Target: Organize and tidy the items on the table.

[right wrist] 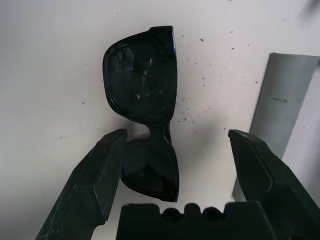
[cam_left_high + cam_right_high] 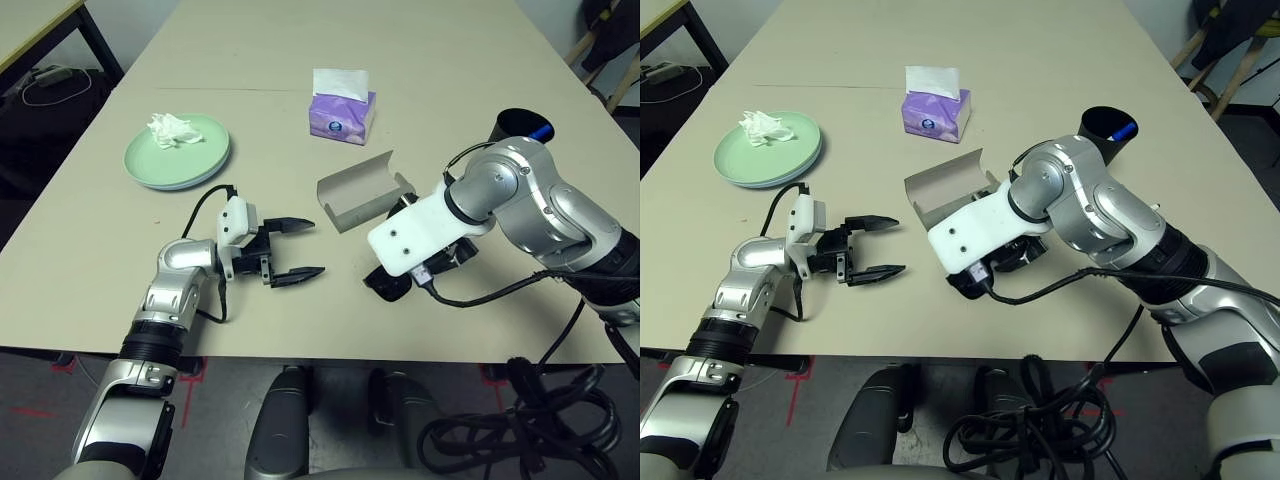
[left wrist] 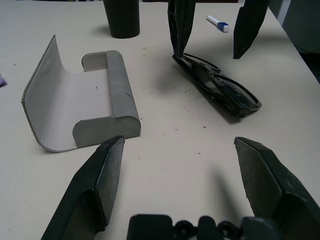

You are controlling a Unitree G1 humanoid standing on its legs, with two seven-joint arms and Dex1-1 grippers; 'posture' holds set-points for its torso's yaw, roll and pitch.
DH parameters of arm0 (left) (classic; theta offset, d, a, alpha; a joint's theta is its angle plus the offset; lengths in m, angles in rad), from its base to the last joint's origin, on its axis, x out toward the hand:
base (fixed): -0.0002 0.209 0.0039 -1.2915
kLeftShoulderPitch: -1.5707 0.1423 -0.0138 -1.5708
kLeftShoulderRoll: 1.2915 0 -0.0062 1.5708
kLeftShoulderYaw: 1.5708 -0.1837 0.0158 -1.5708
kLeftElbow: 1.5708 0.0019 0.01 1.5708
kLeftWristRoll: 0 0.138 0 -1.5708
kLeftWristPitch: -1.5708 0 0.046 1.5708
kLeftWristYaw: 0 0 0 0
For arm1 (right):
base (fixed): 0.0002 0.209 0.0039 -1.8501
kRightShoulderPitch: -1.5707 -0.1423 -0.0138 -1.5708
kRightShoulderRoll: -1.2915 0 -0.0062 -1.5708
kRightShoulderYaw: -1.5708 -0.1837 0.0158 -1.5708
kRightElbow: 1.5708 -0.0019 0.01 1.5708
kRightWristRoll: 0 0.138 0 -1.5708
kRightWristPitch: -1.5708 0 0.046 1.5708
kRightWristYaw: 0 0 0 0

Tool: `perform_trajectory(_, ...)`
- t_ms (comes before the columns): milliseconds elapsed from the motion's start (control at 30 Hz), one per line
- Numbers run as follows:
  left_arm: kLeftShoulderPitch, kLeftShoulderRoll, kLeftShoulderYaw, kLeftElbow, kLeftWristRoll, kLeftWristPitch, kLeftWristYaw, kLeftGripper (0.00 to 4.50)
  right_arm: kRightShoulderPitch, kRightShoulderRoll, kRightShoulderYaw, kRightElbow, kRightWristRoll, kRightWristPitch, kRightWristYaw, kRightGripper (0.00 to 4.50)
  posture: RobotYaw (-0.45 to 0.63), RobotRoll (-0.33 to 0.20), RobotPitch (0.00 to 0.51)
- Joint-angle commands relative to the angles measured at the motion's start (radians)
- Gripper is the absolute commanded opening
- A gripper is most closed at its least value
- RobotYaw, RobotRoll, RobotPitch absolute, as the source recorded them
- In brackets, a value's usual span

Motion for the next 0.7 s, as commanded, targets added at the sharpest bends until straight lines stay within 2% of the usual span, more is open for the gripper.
perform_trajectory(33, 0.008, 0.007, -0.023, -0.019, 0.016, -0.002, -0.001, 4.45, 0.018, 0.001, 0.017, -0.004, -0.018, -0.026, 0.003, 4.50, 0.15, 0.000, 0.190)
perform_trajectory(700, 0.035, 0.014, -0.021, -0.064, 0.007, 0.037, 0.008, 4.45, 0.073, 0.008, 0.011, 0.049, -0.059, -0.150, -0.037, 4.50, 0.17, 0.000, 0.192)
